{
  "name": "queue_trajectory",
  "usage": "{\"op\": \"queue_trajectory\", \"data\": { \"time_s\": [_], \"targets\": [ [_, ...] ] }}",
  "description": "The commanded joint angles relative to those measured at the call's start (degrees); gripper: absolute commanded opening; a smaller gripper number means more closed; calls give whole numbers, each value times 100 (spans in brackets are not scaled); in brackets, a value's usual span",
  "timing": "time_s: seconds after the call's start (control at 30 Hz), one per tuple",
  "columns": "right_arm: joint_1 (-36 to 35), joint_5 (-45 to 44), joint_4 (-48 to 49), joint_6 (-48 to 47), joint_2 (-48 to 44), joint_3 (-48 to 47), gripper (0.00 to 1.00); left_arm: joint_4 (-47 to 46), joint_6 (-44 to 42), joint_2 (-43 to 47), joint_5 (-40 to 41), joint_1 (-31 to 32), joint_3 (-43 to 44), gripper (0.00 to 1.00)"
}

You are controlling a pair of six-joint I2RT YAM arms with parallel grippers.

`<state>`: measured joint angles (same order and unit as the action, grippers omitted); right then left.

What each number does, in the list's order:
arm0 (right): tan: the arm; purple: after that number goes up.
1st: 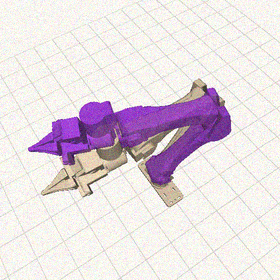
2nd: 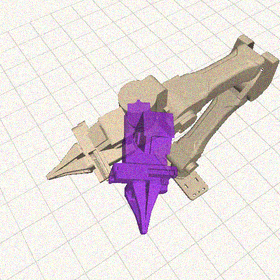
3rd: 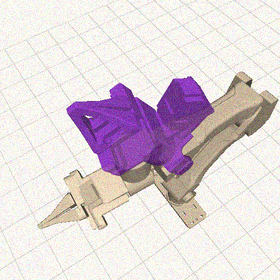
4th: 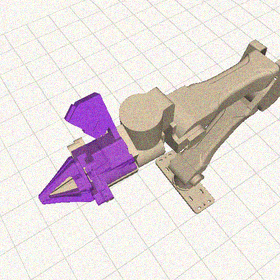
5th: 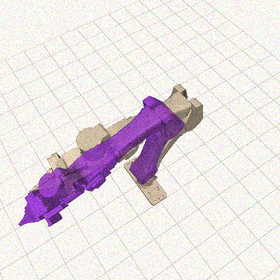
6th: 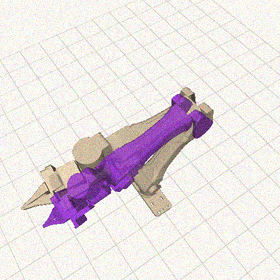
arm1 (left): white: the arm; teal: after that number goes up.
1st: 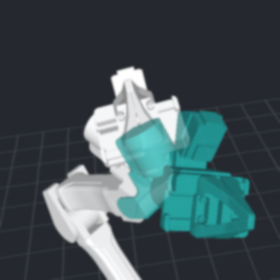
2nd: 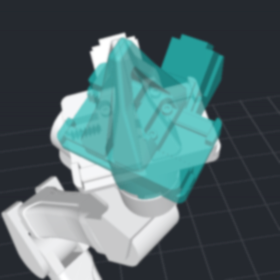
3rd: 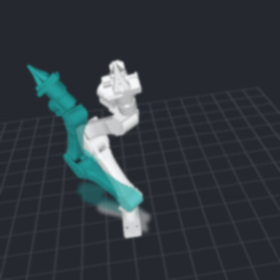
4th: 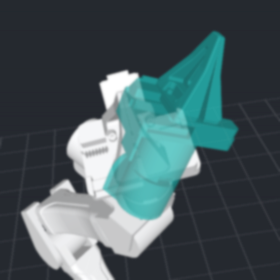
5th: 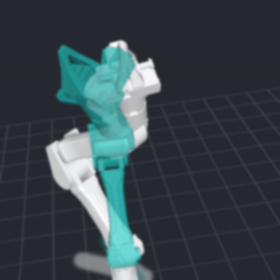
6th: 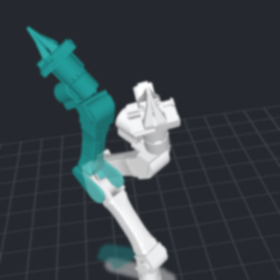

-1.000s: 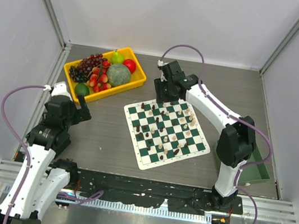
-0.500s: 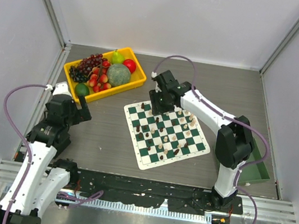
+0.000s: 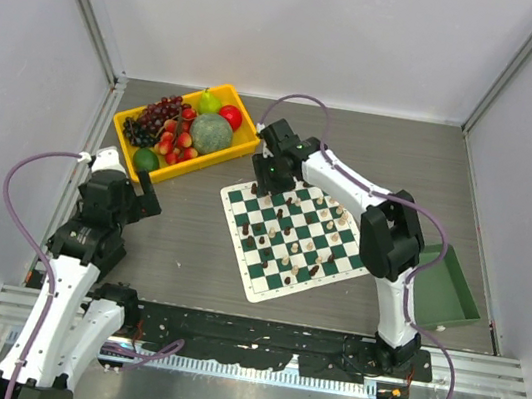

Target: Set up the chess pieces on the board

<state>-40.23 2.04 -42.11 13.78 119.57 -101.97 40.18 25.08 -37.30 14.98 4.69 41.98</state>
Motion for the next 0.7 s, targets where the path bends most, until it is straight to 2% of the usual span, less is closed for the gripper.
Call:
{"op": "queue_trajectory", "data": {
  "time_s": [0.0,0.6,0.67],
  "targets": [
    [-47,-152,-87,98,75,-270,49,-81,6,-14,75,-29,56,99],
    [-99,-187,-105,116,559,-578,44,-90,58,-137,75,-29,21,99],
    [-99,-441,-113,133,576,-578,44,-81,58,-163,66,-21,21,99]
  ]
}}
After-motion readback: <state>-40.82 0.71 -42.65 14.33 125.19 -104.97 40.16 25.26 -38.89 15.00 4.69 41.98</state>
